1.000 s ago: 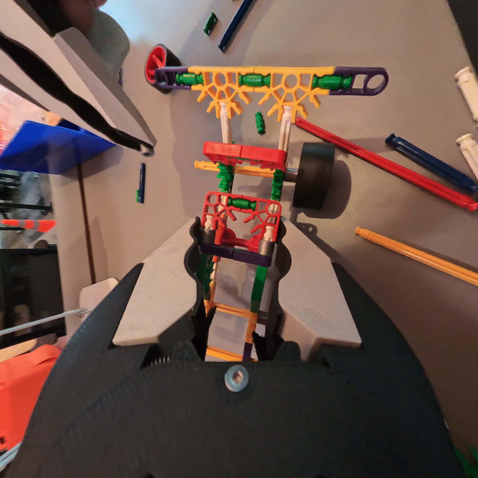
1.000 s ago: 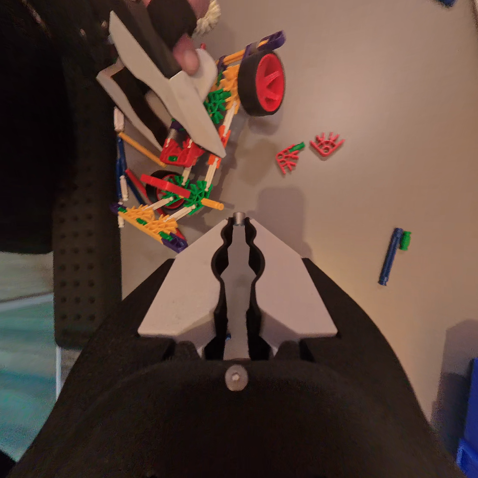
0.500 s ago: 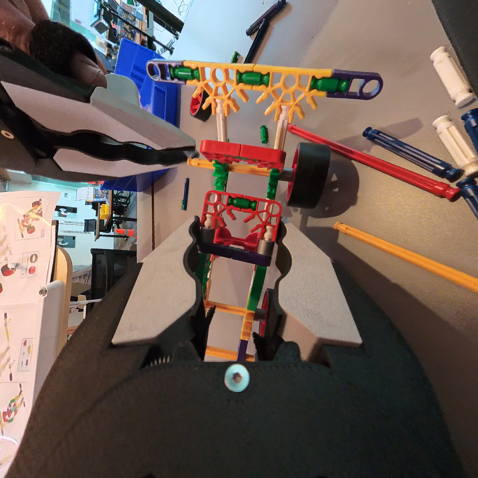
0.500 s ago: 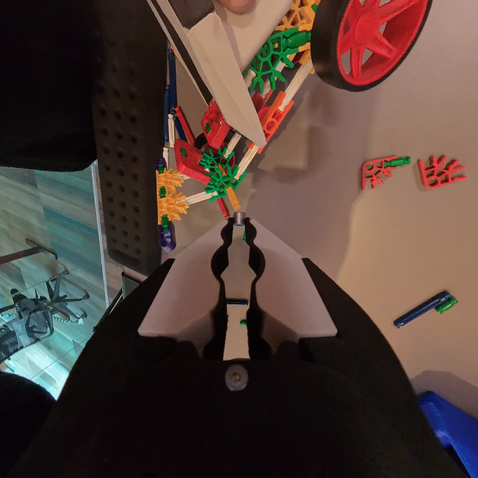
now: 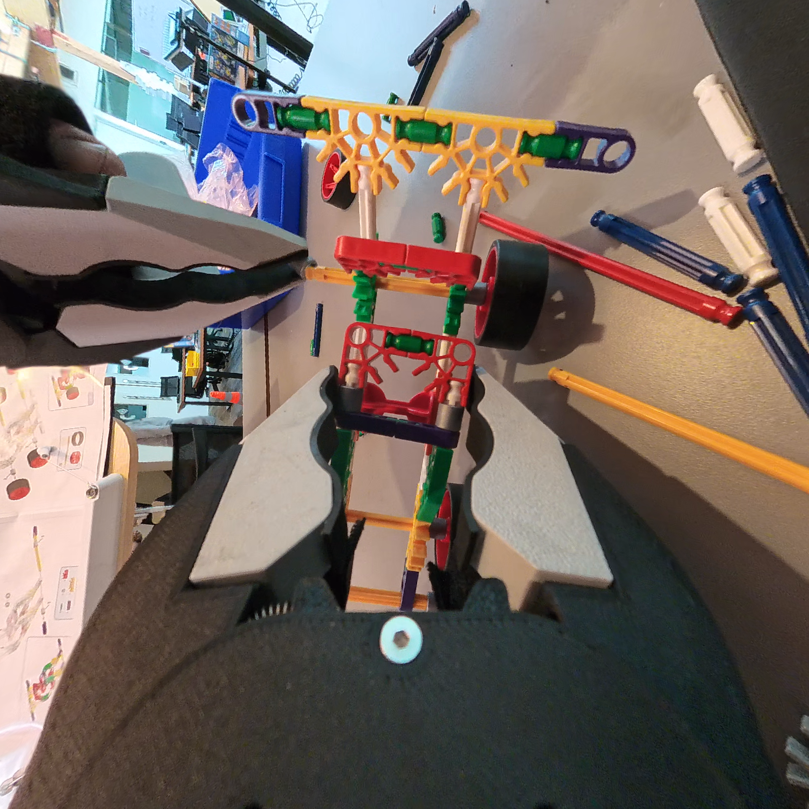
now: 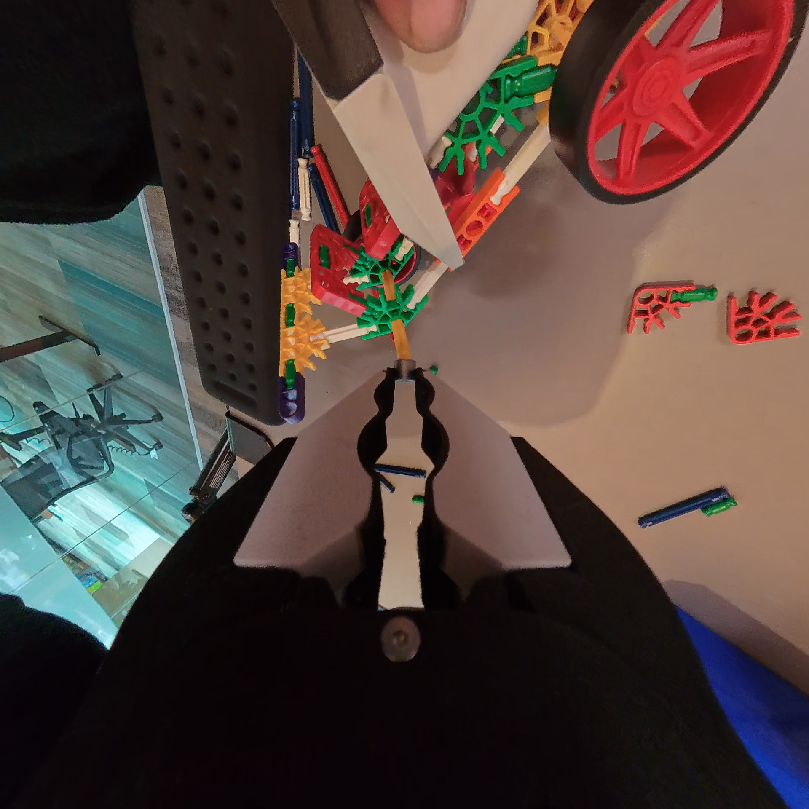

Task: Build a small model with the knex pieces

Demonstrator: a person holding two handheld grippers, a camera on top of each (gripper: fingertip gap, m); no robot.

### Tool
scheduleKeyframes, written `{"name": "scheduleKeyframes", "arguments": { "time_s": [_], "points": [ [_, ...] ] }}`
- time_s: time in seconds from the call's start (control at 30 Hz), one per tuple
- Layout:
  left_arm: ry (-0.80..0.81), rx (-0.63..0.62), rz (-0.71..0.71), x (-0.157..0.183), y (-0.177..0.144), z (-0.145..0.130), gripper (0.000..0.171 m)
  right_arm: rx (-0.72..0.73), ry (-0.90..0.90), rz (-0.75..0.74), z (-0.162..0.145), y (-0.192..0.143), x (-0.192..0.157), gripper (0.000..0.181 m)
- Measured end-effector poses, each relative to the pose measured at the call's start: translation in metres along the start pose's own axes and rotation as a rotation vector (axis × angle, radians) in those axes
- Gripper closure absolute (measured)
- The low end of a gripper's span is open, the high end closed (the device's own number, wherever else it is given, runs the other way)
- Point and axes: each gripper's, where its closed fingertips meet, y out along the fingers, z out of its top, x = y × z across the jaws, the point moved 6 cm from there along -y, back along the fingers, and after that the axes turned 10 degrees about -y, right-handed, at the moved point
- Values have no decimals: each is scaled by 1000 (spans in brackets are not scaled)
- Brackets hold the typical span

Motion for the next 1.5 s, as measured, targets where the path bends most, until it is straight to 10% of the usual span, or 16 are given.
{"name": "scheduleKeyframes", "arguments": {
  "time_s": [0.5, 0.67, 0.87, 1.13, 1.5],
  "points": [
    [33, 2, 19, 7, -4, 3, 118, -437, -21, 162, 41, 25, -4, 157],
    [23, 15, 9, 11, -10, 2, 117, -148, 123, 33, 28, -17, -3, 137],
    [12, 17, -10, 21, -21, 2, 106, 178, 557, -377, -77, -65, -5, 136],
    [-51, -21, -59, 31, -30, 0, 84, 330, 996, -600, -188, 22, 3, 101],
    [-141, -47, -90, 29, -37, -4, 81, 447, 1107, -583, -207, 68, 10, 139]
  ]
}}
